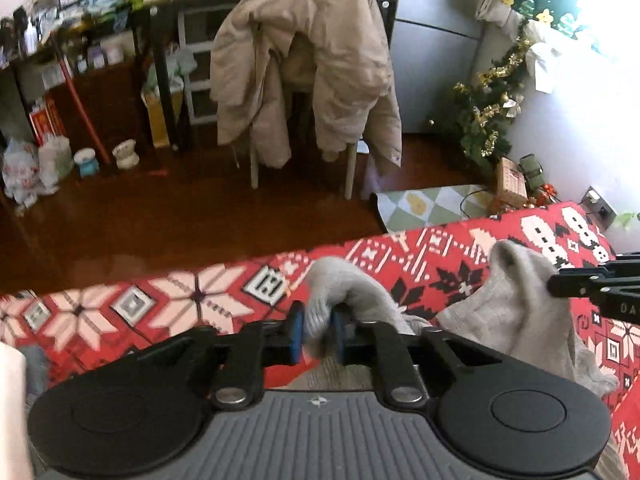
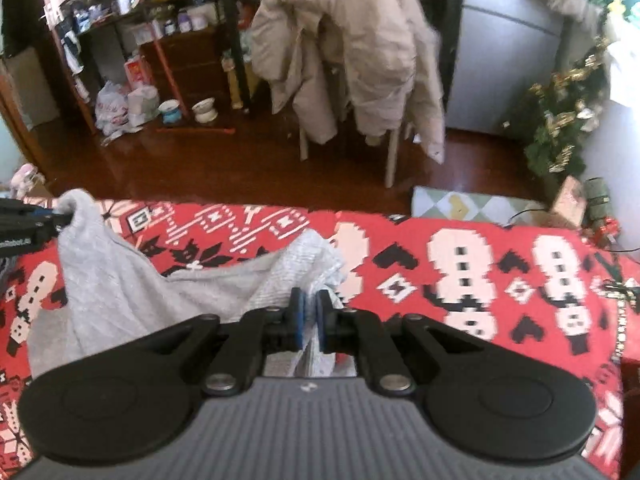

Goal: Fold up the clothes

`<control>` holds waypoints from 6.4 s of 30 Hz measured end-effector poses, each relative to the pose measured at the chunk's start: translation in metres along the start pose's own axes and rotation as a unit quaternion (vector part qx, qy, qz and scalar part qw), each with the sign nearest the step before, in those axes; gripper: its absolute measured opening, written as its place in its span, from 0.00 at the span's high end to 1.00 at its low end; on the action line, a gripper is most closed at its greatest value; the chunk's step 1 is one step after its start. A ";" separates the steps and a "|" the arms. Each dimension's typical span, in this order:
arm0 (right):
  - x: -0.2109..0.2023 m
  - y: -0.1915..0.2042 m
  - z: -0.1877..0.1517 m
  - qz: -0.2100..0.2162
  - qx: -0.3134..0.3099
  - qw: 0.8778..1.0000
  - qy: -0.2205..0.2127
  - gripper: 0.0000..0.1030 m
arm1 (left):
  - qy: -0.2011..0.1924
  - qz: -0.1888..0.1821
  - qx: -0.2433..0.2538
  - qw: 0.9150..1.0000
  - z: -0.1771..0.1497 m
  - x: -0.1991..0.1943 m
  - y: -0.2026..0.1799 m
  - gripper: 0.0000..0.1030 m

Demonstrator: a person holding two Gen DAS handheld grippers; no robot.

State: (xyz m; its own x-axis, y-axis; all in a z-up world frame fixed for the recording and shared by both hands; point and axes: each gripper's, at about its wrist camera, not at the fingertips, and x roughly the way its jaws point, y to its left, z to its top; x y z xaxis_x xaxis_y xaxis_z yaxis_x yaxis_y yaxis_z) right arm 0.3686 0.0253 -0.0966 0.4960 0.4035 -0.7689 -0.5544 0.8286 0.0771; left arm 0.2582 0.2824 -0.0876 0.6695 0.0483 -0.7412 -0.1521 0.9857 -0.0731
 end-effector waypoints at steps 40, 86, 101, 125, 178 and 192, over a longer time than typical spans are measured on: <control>-0.272 0.105 -0.275 -0.054 -0.042 0.993 -0.096 0.01 | 0.011 0.008 -0.020 1.000 -0.262 -0.214 -0.123 0.23; -0.271 0.041 -0.353 -0.163 0.122 0.978 -0.045 0.30 | -0.009 0.024 -0.137 0.990 -0.282 -0.170 -0.063 0.89; -0.274 0.052 -0.348 -0.156 0.109 0.980 -0.055 0.30 | -0.049 0.071 -0.116 0.989 -0.287 -0.189 -0.070 0.97; -0.202 0.016 -0.312 -0.066 0.202 0.976 -0.045 0.72 | -0.081 0.140 -0.218 0.962 -0.297 -0.235 -0.005 0.97; -0.245 0.008 -0.360 -0.149 0.120 0.979 -0.069 0.70 | -0.023 0.085 -0.043 0.995 -0.340 -0.234 -0.062 0.88; -0.243 0.007 -0.358 -0.156 0.112 0.979 -0.064 0.69 | -0.024 0.097 -0.016 0.995 -0.338 -0.220 -0.071 0.88</control>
State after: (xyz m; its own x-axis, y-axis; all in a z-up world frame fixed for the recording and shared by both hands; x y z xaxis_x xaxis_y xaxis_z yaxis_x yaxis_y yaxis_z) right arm 0.0051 -0.2063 -0.1360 0.7054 0.1509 -0.6925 -0.2099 0.9777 -0.0008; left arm -0.1240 0.1469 -0.1442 0.6592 0.2455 -0.7108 -0.3048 0.9513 0.0459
